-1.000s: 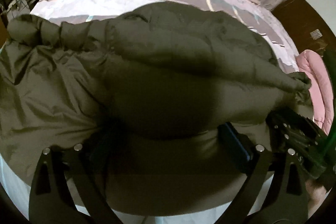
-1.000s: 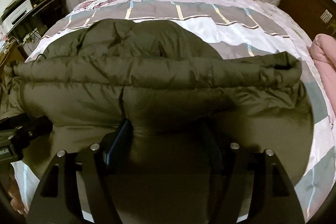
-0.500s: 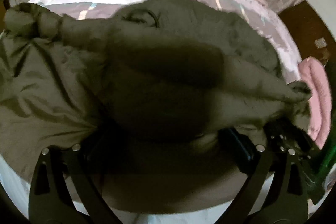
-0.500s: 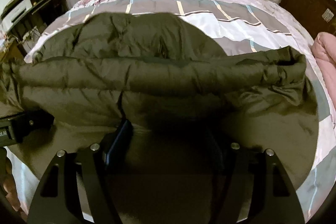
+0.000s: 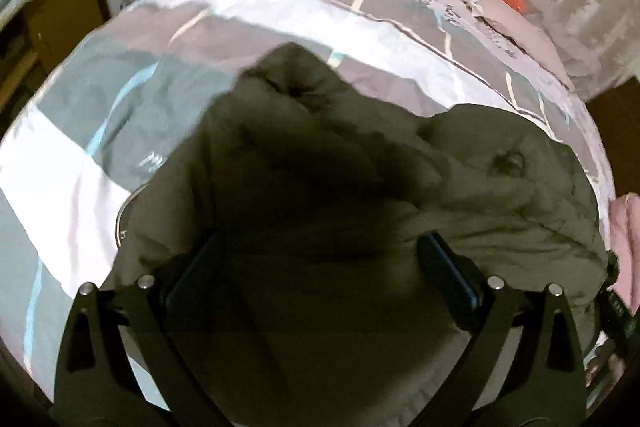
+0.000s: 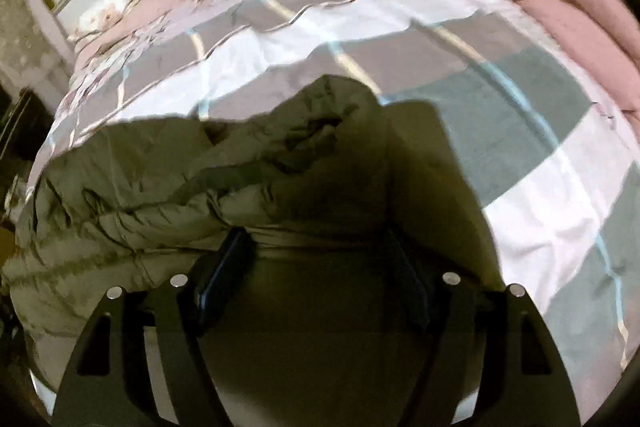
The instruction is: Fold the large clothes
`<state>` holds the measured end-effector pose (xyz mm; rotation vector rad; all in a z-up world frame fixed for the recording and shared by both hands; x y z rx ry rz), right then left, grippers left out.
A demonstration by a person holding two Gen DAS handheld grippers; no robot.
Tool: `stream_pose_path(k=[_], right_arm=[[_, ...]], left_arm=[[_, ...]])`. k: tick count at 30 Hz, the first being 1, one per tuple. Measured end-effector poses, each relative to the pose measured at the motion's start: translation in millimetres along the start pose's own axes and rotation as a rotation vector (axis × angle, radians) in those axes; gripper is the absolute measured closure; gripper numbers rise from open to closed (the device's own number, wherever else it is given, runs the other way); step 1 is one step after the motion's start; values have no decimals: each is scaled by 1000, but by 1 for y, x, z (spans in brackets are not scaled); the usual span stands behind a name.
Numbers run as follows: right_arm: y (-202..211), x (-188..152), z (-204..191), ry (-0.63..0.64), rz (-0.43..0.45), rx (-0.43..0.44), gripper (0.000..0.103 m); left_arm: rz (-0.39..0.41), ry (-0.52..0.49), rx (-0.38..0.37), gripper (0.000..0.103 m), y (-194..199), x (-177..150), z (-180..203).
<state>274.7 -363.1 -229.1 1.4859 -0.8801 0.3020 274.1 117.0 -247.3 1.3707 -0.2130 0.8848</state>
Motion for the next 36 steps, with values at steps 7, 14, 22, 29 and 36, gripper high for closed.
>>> stream_pose_path(k=[7, 14, 22, 29, 36], right_arm=[[87, 7, -43, 67, 174, 53, 17], [183, -51, -89, 206, 246, 185, 10], [252, -68, -81, 305, 506, 51, 1], [252, -89, -98, 367, 517, 95, 1], [257, -97, -102, 371, 516, 101, 1]], left_arm=[[117, -44, -74, 3, 73, -2, 31], [286, -310, -179, 2, 175, -55, 89], [292, -339, -194, 2, 238, -107, 103], [362, -368, -166, 2, 270, -113, 105], [373, -390, -162, 2, 276, -118, 107]])
Point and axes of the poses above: each gripper's, at about its wrist camera, not at the fingertips, and y roughly against the way its jaws point, z to its right, x to its top, the point moved 5 cm from there along -y, roughly the way its jaws point, and after that the axes turned 12 degrees about z, right-handed, at the moved point
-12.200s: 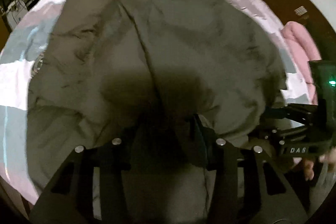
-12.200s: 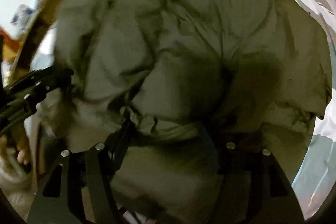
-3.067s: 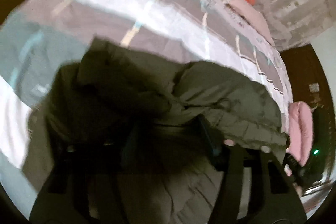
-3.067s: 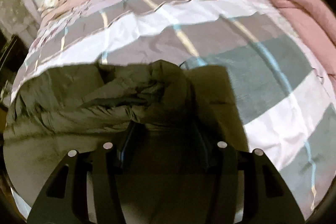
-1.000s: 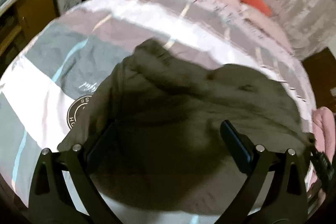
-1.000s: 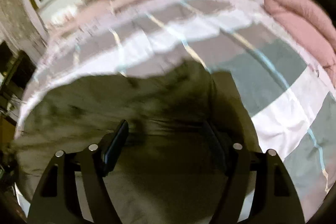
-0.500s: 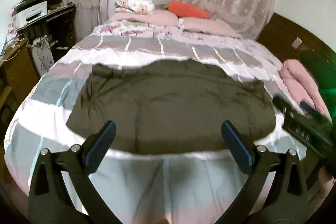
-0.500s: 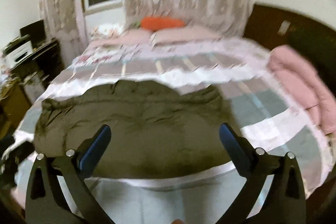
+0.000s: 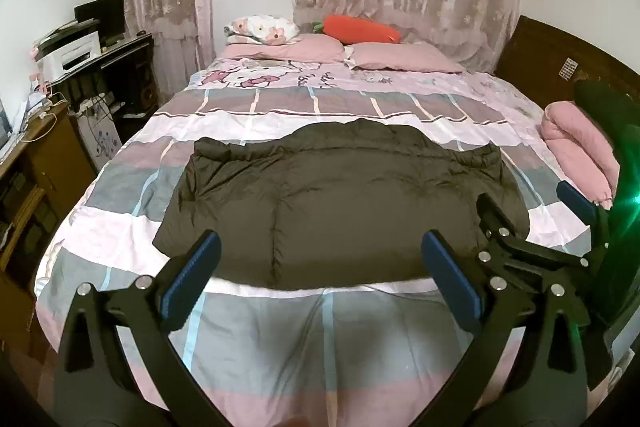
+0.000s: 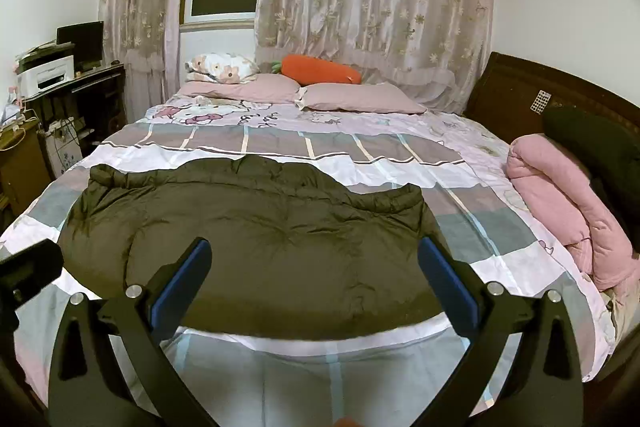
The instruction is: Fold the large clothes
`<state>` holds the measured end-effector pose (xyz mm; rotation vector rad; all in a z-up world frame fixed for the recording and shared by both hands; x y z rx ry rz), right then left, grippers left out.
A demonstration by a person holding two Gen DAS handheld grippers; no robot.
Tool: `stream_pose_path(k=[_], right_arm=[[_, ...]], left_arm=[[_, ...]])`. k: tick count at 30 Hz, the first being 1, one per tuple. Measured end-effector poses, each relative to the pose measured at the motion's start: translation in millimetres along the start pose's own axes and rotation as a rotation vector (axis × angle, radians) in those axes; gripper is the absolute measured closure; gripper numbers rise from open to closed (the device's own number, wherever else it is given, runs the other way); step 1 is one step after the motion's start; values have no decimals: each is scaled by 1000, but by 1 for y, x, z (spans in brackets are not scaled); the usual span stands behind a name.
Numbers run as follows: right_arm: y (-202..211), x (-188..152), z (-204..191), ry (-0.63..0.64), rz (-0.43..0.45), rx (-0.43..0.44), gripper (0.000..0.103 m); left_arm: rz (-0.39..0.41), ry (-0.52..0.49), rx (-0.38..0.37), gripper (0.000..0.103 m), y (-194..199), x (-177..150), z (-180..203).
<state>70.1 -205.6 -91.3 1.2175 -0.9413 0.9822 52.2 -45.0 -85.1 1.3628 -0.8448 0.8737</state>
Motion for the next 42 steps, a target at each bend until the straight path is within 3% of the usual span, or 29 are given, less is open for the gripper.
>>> stream_pose_path(k=[32, 42], right_arm=[[0, -6, -8, -29, -38, 21, 1], [0, -8, -11, -25, -43, 26, 1]], left_arm=[[-1, -11, -3, 2, 3, -2, 2], [-17, 6, -52, 2, 2, 0, -5]])
Point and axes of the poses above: each gripper's, at about its wrist camera, not at the fingertips, and y roughly against the way its jaws point, z to its right, x to its top, the point moved 5 cm from there along -y, roughly the way its jaws point, and after that the axes turned 12 degrees about z, right-handed, at the moved point
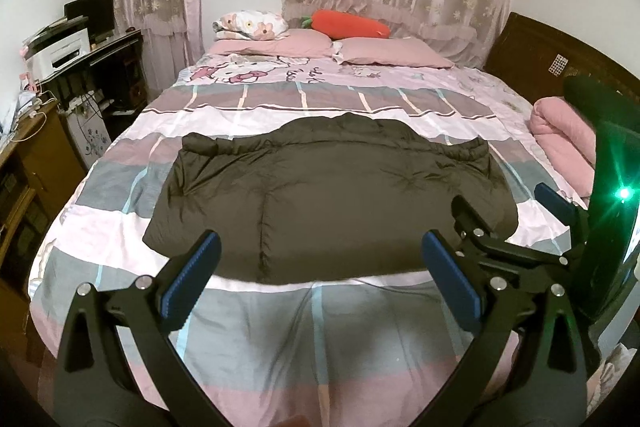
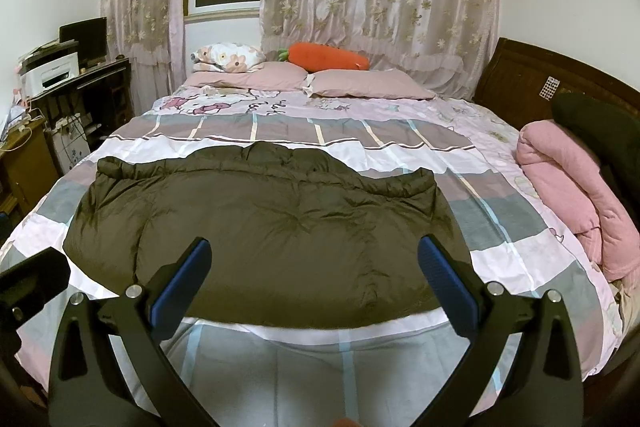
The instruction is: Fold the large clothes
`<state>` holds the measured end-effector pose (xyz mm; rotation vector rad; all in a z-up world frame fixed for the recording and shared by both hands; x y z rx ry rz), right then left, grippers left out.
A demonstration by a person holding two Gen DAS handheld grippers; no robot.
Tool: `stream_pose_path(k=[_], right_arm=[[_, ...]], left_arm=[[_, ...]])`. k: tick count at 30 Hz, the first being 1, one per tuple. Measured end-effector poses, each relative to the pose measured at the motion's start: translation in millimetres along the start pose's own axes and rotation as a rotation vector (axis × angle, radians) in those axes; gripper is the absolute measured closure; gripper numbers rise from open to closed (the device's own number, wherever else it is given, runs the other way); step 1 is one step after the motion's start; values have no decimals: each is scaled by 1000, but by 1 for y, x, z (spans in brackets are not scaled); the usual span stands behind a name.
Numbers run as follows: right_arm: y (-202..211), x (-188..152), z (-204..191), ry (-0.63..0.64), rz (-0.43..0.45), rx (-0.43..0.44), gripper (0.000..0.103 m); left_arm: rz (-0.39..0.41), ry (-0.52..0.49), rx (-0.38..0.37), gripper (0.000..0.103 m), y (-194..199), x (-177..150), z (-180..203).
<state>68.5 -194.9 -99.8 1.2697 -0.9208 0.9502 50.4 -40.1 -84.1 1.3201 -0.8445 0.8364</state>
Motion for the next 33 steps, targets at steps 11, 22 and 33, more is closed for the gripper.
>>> stream_pose_path(k=[11, 22, 33], right_arm=[[0, -1, -2, 2, -3, 2, 1], [-3, -5, -5, 14, -9, 12, 1], [-4, -7, -4, 14, -15, 20, 1]], left_arm=[[-10, 0, -12, 2, -1, 0, -4], [-14, -11, -17, 2, -2, 1, -6], [-23, -7, -15, 2, -4, -1, -8]])
Point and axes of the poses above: each gripper's, at about its wrist camera, not at the fingertips, and y roughly against the way its jaws point, z to its right, x to its top, the point moved 5 cm from there along -y, roughly the way its jaws point, and after that the axes turned 12 degrees about z, right-handed, at the moved point
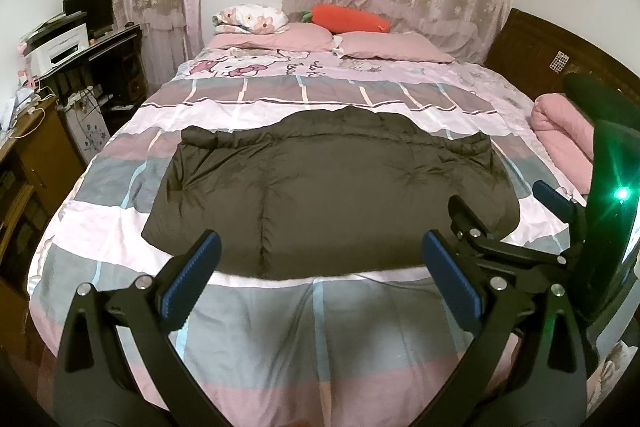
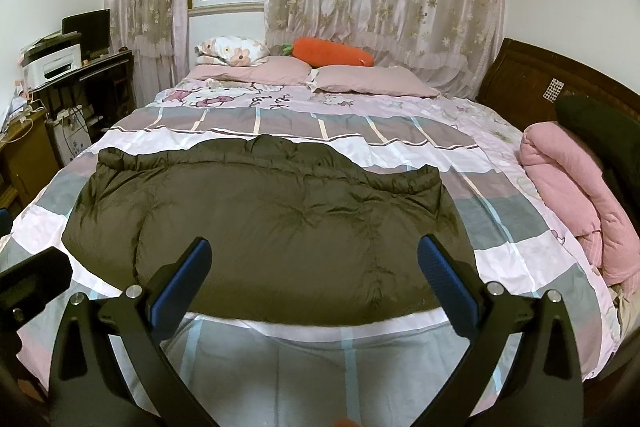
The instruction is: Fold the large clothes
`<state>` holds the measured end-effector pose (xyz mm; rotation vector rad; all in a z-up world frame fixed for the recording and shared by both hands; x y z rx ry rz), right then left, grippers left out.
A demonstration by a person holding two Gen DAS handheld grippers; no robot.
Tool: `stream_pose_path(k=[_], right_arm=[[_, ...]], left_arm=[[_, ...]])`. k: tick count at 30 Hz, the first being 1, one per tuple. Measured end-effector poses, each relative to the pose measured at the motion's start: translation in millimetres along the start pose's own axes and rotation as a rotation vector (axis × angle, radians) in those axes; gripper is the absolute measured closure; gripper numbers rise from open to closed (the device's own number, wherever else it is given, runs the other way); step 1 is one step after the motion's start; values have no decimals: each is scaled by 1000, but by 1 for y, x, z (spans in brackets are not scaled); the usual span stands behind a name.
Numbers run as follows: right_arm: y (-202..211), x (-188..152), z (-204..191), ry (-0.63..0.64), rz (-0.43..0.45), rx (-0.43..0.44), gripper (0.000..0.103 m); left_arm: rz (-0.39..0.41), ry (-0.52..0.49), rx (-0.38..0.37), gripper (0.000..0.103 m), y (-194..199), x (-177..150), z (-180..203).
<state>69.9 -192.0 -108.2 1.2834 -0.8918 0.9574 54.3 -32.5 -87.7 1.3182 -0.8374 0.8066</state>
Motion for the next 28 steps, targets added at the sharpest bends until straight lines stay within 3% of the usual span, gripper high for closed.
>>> stream_pose_path(k=[17, 28], right_arm=[[-7, -5, 19, 21, -36, 25, 1], [-8, -8, 25, 19, -49, 30, 1]], left_arm=[[6, 7, 18, 2, -2, -2, -1], [-40, -5, 17, 2, -8, -10, 2]])
Point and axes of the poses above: each gripper's, at about its wrist camera, not at the fingertips, and y roughly against the way its jaws point, z to its right, x to its top, the point moved 5 cm from there along -y, roughly the way its jaws point, and after that the axes turned 12 degrees about z, right-handed, at the moved point
